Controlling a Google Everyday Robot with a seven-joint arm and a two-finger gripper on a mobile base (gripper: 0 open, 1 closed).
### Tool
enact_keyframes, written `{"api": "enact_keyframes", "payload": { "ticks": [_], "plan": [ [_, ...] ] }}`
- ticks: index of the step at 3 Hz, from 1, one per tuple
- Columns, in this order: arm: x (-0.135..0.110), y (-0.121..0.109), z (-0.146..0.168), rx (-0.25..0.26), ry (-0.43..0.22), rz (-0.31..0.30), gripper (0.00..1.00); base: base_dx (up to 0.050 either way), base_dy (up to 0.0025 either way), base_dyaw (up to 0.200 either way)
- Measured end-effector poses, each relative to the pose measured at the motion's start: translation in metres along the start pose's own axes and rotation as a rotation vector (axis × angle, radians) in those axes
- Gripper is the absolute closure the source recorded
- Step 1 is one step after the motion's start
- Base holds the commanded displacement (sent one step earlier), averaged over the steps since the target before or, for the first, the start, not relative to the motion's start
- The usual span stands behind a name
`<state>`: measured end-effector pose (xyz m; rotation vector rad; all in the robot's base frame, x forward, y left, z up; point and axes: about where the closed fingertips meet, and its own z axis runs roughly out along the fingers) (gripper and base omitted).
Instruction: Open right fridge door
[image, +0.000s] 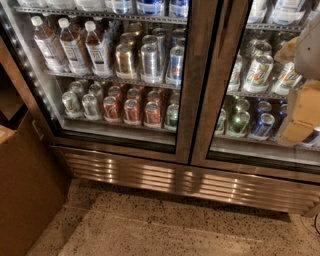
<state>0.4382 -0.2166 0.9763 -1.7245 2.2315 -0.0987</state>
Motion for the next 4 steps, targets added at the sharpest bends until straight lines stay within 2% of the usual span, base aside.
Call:
{"api": "enact_keyframes", "payload": {
  "ticks": [1, 2, 3, 4],
  "plan": [
    [0.000, 0.000, 0.000, 0.000, 0.000, 0.000, 0.00, 0.049, 0.00000, 0.000],
    [0.000, 0.000, 0.000, 0.000, 0.000, 0.000, 0.00, 0.000, 0.00000, 0.000],
    [0.001, -0.004, -0.002, -0.036, -0.081, 0.005, 0.00, 0.000, 0.00000, 0.000],
    [0.030, -0.021, 0.003, -0.090, -0.247, 0.032, 0.00, 0.000, 0.00000, 0.000]
  ]
}}
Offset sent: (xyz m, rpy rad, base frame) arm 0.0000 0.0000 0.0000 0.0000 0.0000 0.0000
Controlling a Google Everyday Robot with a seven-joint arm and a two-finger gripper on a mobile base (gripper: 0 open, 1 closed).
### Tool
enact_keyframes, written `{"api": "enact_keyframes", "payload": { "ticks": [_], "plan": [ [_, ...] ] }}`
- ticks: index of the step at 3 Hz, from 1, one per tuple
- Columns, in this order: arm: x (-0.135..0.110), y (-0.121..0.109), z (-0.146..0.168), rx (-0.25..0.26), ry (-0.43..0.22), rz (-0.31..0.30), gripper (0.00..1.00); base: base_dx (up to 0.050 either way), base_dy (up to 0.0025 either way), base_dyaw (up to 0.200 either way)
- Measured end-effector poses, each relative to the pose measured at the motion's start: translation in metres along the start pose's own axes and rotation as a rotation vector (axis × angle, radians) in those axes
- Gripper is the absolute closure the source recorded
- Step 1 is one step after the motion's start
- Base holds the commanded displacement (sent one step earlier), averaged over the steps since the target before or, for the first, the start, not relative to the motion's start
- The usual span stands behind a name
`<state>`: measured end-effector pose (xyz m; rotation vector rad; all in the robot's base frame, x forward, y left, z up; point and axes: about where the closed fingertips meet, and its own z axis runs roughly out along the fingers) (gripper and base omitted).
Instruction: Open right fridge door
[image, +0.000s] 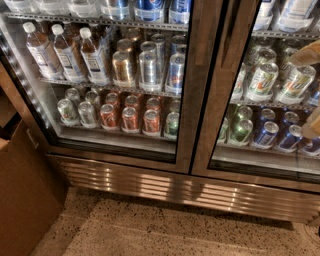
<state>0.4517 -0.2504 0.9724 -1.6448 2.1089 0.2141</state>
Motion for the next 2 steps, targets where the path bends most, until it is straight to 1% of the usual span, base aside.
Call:
{"api": "enact_keyframes", "payload": {
  "ticks": [1, 2],
  "plan": [
    [0.009, -0.006, 0.000, -0.071, -0.190, 0.024, 0.00, 0.000, 0.00000, 0.000],
    [-0.011, -0.011, 0.000, -0.084, -0.297, 0.025, 0.00, 0.000, 0.00000, 0.000]
  ]
}}
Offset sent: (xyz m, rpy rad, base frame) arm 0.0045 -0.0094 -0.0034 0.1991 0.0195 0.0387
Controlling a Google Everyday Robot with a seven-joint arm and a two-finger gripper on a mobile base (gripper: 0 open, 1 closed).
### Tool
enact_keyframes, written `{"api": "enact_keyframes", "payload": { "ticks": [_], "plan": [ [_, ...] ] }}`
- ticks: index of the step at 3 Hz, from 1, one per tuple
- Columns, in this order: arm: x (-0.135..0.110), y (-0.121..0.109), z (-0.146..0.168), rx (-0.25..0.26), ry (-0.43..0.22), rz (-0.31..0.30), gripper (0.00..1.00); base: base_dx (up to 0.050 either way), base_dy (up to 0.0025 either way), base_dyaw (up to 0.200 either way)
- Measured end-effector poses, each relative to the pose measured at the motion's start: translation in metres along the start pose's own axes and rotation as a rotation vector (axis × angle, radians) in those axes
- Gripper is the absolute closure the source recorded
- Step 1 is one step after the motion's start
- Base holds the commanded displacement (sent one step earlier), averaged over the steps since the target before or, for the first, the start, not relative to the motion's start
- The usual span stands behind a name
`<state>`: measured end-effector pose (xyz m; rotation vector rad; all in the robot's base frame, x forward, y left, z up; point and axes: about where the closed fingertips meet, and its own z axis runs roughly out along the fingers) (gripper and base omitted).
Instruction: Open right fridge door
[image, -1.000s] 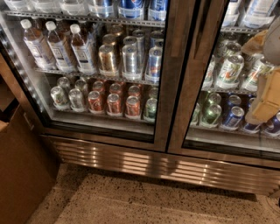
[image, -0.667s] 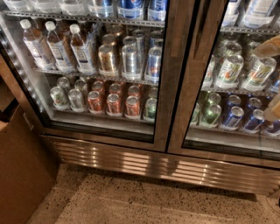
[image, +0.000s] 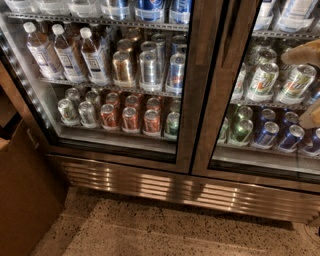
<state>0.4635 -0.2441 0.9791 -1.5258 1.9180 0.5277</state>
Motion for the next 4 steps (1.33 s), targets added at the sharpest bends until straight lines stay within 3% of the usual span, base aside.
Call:
{"api": "enact_keyframes", "payload": {
  "ticks": [1, 3, 4],
  "plan": [
    [0.0051, 0.0143, 0.0058, 0.014, -0.017, -0.001, 0.00, 0.000, 0.00000, 0.000],
    [0.0028, 0.0126, 0.0060, 0.002, -0.048, -0.008, 0.00, 0.000, 0.00000, 0.000],
    [0.0069, 0.0114, 0.0012, -0.061, -0.206, -0.039, 0.00, 0.000, 0.00000, 0.000]
  ]
}}
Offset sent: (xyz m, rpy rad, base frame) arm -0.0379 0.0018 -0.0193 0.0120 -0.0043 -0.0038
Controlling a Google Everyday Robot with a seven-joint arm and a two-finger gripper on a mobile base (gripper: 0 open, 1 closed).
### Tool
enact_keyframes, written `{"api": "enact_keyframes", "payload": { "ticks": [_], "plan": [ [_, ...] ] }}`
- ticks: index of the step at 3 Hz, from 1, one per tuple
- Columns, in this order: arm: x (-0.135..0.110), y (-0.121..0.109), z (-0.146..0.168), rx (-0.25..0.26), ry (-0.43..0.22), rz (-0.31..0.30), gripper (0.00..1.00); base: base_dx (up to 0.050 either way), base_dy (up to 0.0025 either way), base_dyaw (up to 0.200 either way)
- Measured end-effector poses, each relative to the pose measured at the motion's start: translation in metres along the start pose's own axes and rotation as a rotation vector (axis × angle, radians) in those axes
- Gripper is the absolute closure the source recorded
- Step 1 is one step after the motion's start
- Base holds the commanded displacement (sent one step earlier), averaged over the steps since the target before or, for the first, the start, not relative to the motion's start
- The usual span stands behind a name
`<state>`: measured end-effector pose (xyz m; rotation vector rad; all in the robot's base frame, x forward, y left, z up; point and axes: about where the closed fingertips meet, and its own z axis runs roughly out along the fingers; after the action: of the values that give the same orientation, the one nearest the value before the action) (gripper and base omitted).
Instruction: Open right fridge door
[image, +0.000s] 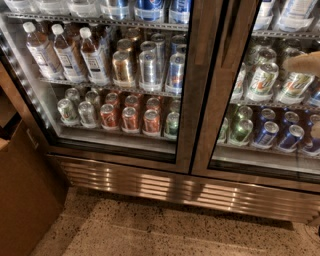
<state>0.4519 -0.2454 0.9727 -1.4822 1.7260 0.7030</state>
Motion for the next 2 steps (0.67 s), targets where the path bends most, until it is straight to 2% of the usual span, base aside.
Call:
{"api": "enact_keyframes", "payload": {
  "ticks": [1, 2],
  "plan": [
    [-0.005, -0.004, -0.004, -0.075, -0.242, -0.017, 0.00, 0.000, 0.00000, 0.000],
    [-0.015, -0.010, -0.004, -0.069, -0.305, -0.014, 0.00, 0.000, 0.00000, 0.000]
  ]
}}
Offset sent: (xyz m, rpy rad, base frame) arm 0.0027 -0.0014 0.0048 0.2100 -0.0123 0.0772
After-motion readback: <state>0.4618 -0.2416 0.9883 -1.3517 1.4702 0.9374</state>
